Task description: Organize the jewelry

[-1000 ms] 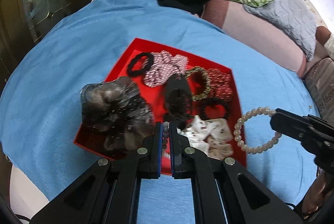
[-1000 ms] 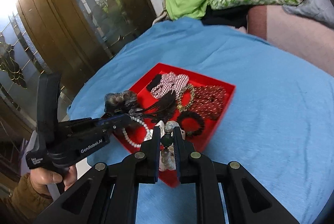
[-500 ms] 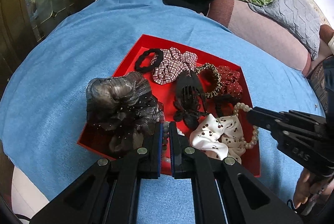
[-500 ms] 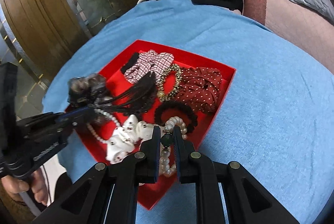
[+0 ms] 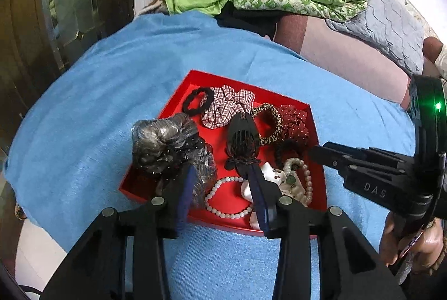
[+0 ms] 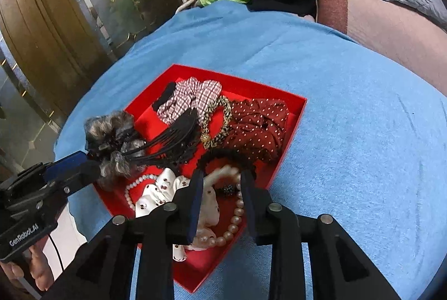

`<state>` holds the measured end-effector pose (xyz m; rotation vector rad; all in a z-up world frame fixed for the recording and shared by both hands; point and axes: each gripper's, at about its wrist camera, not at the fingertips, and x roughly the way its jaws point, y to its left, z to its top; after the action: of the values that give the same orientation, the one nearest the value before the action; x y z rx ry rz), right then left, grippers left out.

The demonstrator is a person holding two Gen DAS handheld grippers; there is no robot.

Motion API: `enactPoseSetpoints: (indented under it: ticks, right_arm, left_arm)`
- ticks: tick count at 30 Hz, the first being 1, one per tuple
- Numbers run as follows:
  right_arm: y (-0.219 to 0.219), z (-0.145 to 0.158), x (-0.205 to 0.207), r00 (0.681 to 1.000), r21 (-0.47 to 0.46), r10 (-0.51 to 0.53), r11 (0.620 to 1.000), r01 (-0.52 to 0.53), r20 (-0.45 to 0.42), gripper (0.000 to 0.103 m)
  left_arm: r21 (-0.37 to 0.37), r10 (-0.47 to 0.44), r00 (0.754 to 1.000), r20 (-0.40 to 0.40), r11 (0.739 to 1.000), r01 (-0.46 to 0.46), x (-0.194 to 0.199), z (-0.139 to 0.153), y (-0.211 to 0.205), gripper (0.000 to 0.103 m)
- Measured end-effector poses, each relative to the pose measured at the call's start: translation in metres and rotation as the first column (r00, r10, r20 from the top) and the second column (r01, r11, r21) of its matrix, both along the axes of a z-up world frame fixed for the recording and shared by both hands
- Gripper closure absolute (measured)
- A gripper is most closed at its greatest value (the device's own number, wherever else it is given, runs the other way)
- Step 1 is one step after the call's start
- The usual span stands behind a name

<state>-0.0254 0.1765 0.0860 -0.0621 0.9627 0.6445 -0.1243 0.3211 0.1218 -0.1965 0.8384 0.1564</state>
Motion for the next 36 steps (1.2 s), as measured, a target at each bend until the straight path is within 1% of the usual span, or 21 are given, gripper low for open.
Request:
enactPoseSetpoints:
  ticks: [2,4,6,11,13,16,18,20,23,25,29,33,36]
  right_arm:
    - [-0.004,0.005,-0.002,1.0,0.012,-0.007,1.0,0.007,0.005,0.071]
    - [-0.008,0.008,-0.004,1.0,0.021,-0.019,1.0,0.018,0.009,0.063]
    - [-0.016,0.011,-0.008,0.999,0.029,-0.035,0.999,0.035,0.011,0.06]
    - [-0.036,0.012,-0.022,0.997,0.013,-0.069,0.998,0.068,0.023,0.06]
    - [-0.047,0.013,-0.029,0.996,0.012,-0.089,0.996,0.089,0.027,0.059]
    - [-0.067,0.013,-0.038,0.993,0.023,-0.12,0.993,0.12,0.017,0.056]
    - [-0.079,0.014,-0.045,0.99,0.029,-0.139,0.99,0.139,0.014,0.054]
    - [-0.09,0.016,-0.052,0.988,0.028,-0.156,0.987,0.156,0.019,0.052]
    - [-0.104,0.019,-0.06,0.983,0.022,-0.181,0.983,0.181,0.037,0.048]
    - [-0.114,0.02,-0.065,0.978,0.02,-0.204,0.979,0.203,0.048,0.044]
    - [-0.129,0.019,-0.074,0.969,-0.006,-0.237,0.971,0.238,0.07,0.043]
    - [-0.139,0.02,-0.084,0.961,-0.047,-0.251,0.965,0.258,0.119,0.043]
    - [-0.144,0.021,-0.091,0.953,-0.082,-0.259,0.958,0.274,0.161,0.038]
  left_arm:
    - [0.029,0.002,1.0,0.006,1.0,-0.002,-0.002,0.004,-0.006,0.059]
    - [0.051,0.005,1.0,0.012,0.999,-0.005,-0.005,0.007,-0.011,0.053]
    - [0.081,0.004,1.0,0.03,0.997,-0.006,-0.01,0.013,-0.017,0.049]
    - [0.138,0.007,0.998,0.066,0.99,-0.016,-0.021,0.024,-0.031,0.036]
    - [0.162,0.004,0.997,0.075,0.987,-0.016,-0.024,0.027,-0.038,0.035]
    - [0.201,0.001,0.996,0.086,0.979,-0.019,-0.027,0.031,-0.053,0.031]
    - [0.211,0.002,0.995,0.101,0.977,-0.024,-0.03,0.034,-0.063,0.027]
    - [0.223,0.002,0.993,0.12,0.974,-0.029,-0.034,0.036,-0.073,0.02]
    - [0.256,0.021,0.989,0.146,0.965,-0.059,-0.039,0.04,-0.087,0.014]
    - [0.291,0.034,0.988,0.152,0.954,-0.078,-0.04,0.042,-0.098,0.012]
    - [0.338,0.042,0.986,0.16,0.936,-0.095,-0.042,0.047,-0.115,0.01]
    - [0.361,0.044,0.983,0.179,0.927,-0.107,-0.047,0.052,-0.133,0.01]
    - [0.364,0.05,0.979,0.197,0.924,-0.121,-0.051,0.056,-0.141,0.01]
